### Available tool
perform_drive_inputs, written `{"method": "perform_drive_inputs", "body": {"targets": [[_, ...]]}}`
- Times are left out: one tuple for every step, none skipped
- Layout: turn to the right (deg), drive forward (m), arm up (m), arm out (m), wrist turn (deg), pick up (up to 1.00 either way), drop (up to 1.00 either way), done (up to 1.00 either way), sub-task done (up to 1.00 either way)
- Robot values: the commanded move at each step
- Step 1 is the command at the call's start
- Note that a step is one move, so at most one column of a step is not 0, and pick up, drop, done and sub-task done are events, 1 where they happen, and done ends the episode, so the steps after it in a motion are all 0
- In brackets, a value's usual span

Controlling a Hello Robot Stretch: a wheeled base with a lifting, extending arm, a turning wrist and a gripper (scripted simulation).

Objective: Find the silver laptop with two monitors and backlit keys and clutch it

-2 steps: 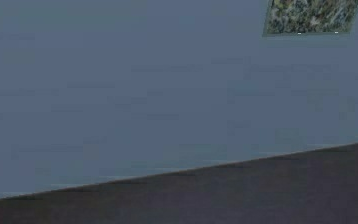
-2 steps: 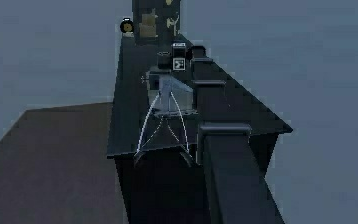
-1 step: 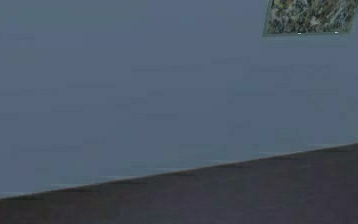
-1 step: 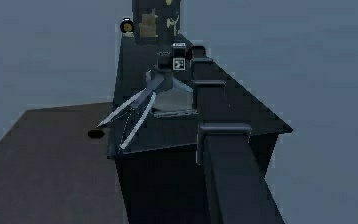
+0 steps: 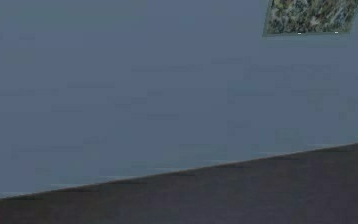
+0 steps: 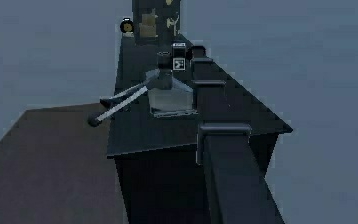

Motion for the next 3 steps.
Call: {"method": "perform_drive_inputs", "body": {"targets": [[0.0, 0.0, 0.0, 0.0, 45.0, 0.0, 0.0, 0.0, 0.0], [0.0, 0.0, 0.0, 0.0, 21.0, 0.0, 0.0, 0.0, 0.0], [0.0, 0.0, 0.0, 0.0, 0.0, 1.0, 0.0, 0.0, 0.0]]}}
